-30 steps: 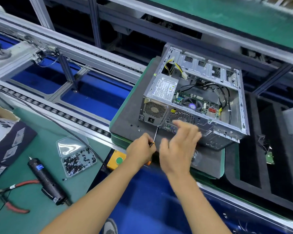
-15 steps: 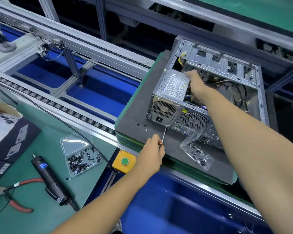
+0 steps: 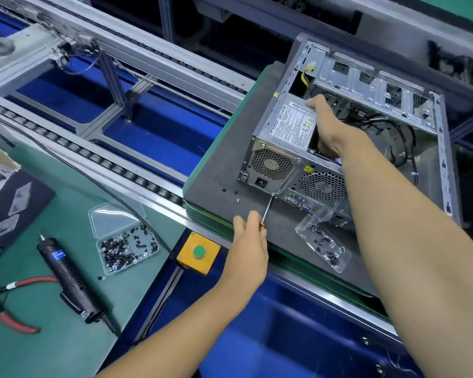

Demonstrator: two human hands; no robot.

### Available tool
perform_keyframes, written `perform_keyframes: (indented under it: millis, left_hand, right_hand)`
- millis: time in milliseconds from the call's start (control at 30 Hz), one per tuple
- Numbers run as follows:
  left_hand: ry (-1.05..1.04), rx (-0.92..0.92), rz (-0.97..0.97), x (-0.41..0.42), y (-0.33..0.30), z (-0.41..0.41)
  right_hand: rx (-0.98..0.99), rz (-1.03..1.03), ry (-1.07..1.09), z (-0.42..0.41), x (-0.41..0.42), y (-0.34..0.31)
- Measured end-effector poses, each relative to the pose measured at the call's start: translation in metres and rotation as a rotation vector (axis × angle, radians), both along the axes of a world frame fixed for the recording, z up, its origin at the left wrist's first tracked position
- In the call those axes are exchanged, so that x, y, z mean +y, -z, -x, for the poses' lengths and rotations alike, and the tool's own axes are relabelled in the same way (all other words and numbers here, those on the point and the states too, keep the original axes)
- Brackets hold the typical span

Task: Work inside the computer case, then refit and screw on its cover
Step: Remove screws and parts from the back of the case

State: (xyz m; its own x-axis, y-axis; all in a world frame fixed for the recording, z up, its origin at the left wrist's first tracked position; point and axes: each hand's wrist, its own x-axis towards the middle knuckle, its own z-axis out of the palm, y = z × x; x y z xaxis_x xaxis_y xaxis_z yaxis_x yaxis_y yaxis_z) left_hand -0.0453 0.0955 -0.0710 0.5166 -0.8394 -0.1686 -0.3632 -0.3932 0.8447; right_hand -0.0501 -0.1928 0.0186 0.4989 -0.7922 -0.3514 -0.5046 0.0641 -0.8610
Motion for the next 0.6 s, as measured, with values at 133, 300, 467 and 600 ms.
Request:
perform_keyframes:
  millis: [133,300,467,600]
  left_hand:
    - [-0.012,-0.023,0.014,0.003,0.004,0.000]
    - [-0.082,0.072,0.074,0.002,0.015,-0.005]
    - [-0.158,0.090,0.141,0.003,0.022,-0.001]
    - [-0.212,0.176,0.144,0.001,0.032,-0.003]
  right_hand:
    - [0.073,-0.012,-0.046,0.002,-0.002,-0.002]
    - [0.109,-0.033,-0.015,0.001,-0.003,-0.002]
    - [0.137,-0.017,-0.021,0.001,-0.002,-0.005]
    - [0.129,-0.021,-0.028,0.002,-0.005,-0.004]
